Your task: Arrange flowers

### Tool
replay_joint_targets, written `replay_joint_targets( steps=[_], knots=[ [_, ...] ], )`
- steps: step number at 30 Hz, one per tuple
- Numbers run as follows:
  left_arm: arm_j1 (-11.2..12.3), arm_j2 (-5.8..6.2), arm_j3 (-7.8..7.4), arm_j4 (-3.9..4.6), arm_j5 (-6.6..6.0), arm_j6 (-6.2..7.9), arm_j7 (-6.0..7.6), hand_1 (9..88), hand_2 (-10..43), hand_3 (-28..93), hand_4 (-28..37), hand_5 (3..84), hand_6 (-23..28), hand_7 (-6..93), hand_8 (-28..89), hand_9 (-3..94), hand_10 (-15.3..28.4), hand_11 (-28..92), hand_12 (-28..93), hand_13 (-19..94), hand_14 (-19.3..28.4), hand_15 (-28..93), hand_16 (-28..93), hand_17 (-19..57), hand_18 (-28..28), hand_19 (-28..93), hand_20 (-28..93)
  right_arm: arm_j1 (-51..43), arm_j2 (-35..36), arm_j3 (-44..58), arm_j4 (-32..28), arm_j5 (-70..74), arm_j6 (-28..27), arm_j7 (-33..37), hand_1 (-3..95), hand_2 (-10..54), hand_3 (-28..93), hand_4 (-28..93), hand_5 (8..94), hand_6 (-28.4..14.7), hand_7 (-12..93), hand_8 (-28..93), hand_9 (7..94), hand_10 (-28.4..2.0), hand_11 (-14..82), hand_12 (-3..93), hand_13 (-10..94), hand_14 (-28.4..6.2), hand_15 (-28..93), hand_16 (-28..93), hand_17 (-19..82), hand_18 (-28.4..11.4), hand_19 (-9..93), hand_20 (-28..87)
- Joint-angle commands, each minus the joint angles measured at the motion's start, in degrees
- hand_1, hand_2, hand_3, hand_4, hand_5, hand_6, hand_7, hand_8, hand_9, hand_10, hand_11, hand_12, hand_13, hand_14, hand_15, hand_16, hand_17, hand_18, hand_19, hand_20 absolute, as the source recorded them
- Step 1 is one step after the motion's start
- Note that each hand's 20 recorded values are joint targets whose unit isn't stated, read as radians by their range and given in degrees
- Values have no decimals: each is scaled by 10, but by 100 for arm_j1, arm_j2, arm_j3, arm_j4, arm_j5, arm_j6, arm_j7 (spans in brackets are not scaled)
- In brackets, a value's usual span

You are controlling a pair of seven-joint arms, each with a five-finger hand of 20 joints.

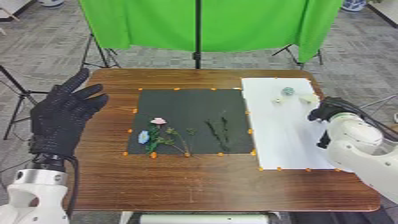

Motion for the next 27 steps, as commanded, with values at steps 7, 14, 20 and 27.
replay_joint_targets(
  steps=[7,14,20,27],
  knots=[
    [218,-154,-240,17,51,-195,-239,187,67,762,-283,345,86,117,-79,316,200,307,116,231,282,615,-120,-69,225,570,351,-234,32,96,102,43,6,15,316,-50,797,-274,501,6,188,-147,623,-163,235,138,583,-137,675,102,204,-237,797,263],
    [206,-190,-224,19,49,-202,-232,187,66,762,-283,345,86,116,-79,316,200,304,116,231,282,613,-119,-71,225,568,342,-97,42,-260,242,-110,484,-25,366,-80,809,-280,533,8,205,-151,657,-138,226,137,621,-113,636,106,217,-224,796,257],
    [255,-180,-237,3,34,-180,-175,187,66,762,-283,345,86,116,-79,316,200,303,117,230,282,612,-119,-71,224,570,337,180,82,-869,315,-460,1454,-12,517,-95,730,-282,647,16,323,-65,814,-72,110,260,734,-37,527,250,278,-186,832,243],
    [271,-192,-257,-3,40,-189,-193,186,66,762,-283,345,86,116,-79,316,200,303,118,230,282,611,-118,-72,225,572,334,370,113,-1234,274,-879,2131,50,570,-95,708,-283,739,39,381,-24,924,-43,91,325,818,-11,497,288,314,-171,855,247]
  ],
)
